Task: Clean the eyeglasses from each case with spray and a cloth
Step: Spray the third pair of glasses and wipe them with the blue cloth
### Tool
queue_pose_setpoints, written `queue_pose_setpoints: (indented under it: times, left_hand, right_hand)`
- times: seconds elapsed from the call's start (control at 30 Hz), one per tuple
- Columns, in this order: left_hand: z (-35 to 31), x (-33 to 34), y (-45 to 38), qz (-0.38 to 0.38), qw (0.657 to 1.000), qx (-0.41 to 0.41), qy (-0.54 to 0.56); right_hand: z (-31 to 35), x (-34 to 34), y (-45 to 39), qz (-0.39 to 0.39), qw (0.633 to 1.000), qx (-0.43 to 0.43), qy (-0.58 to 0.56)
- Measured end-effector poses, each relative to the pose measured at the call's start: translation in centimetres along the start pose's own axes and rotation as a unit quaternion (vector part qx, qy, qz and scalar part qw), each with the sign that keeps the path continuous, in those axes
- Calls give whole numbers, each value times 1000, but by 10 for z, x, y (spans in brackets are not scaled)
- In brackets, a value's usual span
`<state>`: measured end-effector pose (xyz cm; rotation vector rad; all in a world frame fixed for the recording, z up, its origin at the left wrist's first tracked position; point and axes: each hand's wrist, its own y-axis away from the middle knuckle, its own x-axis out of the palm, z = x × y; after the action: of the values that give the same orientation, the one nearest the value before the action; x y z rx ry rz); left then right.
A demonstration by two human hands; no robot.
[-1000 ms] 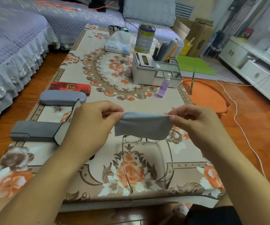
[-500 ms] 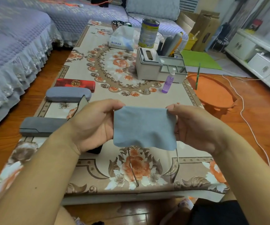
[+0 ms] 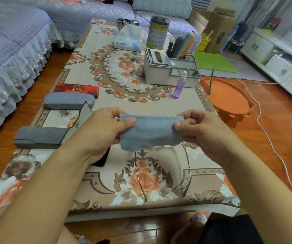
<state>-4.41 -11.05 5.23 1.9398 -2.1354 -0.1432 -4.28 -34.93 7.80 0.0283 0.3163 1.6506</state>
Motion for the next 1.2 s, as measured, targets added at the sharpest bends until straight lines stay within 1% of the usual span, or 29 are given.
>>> queue_pose_setpoints:
  times: [0.07,0.1,0.2,0.37,0.57,0.7,0.77,0.9,1.0,1.13,1.2]
  left_hand:
    - [-1,0,-1,-31,998,42,-40]
    - [-1,-1,-1,-34,997,54,-40]
    - [-5,-5,1,-5,997,72,-11]
    - [-10,-13,4,38,993,107,-17]
    - [-14,-13,8,47,993,109,25]
    - [-15,-8,10,53,993,88,53]
    - [-14,-7,10,52,994,73,65]
    - [-8,-6,7,39,997,2,67]
    - [-4,-7,6,33,997,-52,47]
    - [-2,-6,4,25,996,-66,50]
    - [-2,-6,5,31,998,-51,37]
  right_hand:
    - [1,-1,1,-4,1000,-14,22]
    - [2,-2,2,-4,1000,-20,22]
    - [7,-6,5,5,999,-40,-15]
    - [14,-10,14,38,993,-97,-50]
    - [17,-9,15,28,991,-127,-26]
    - [14,-5,14,38,992,-103,-59]
    - [13,-3,14,46,993,-78,-78]
    - [9,3,13,76,991,26,-108]
    - [5,5,10,74,985,91,-124]
    - [1,6,7,57,987,90,-118]
    - [-1,6,6,44,992,75,-87]
